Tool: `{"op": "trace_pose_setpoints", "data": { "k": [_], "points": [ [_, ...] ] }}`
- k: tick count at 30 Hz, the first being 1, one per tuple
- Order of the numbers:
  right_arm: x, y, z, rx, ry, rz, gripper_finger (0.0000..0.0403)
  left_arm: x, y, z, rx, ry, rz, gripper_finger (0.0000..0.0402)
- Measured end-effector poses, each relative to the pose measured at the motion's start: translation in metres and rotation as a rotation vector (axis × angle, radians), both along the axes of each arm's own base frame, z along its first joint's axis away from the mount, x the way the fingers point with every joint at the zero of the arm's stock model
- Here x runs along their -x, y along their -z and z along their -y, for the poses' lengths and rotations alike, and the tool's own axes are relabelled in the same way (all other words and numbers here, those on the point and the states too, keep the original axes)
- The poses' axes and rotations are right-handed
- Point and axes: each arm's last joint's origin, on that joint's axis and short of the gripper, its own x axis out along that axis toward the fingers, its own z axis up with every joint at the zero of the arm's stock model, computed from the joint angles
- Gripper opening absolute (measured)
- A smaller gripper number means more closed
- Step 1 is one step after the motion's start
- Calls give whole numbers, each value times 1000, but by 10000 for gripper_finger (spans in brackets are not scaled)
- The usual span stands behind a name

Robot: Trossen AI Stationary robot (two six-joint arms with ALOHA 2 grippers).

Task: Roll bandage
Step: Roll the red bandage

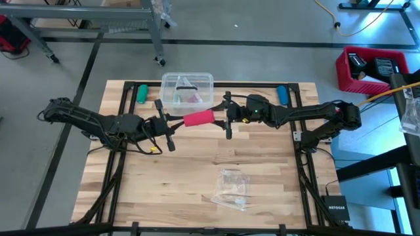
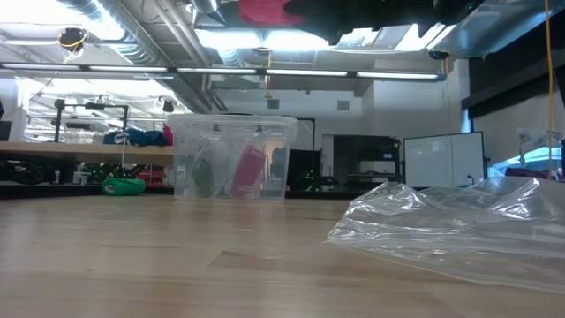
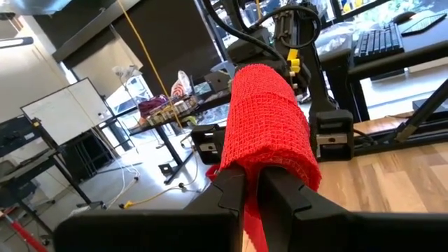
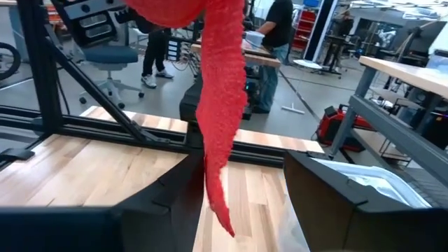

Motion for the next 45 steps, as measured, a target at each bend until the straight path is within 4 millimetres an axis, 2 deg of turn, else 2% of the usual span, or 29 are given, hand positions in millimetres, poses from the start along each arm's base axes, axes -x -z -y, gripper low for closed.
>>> {"op": "trace_pose_setpoints", "data": {
  "k": [3, 5, 10, 11, 19, 28, 38, 45],
  "points": [
    [0, 0, -1, 1, -22, 3, 189, 0, 0, 0, -1, 0, 0, 17],
    [0, 0, -1, 9, -22, 3, 163, 0, 0, 0, 2, 0, 2, 17],
    [0, 0, -1, 36, -31, 0, 30, 0, -1, 0, 10, 0, 11, 17],
    [0, 0, -1, 51, -33, -2, 16, 0, -1, 0, 12, 0, 18, 17],
    [-2, 0, -23, 100, -63, 6, 6, 2, -13, -2, -48, -69, 98, 17],
    [-4, -2, -51, 93, -98, -28, 4, 5, -15, -11, -137, -234, 49, 17],
    [-8, -30, -72, 88, -162, -135, 2, 5, -13, -17, -240, -349, -48, 17],
    [-9, -57, -82, 78, -192, -80, 1, 4, -6, -17, -241, -348, -104, 17]
  ]
}}
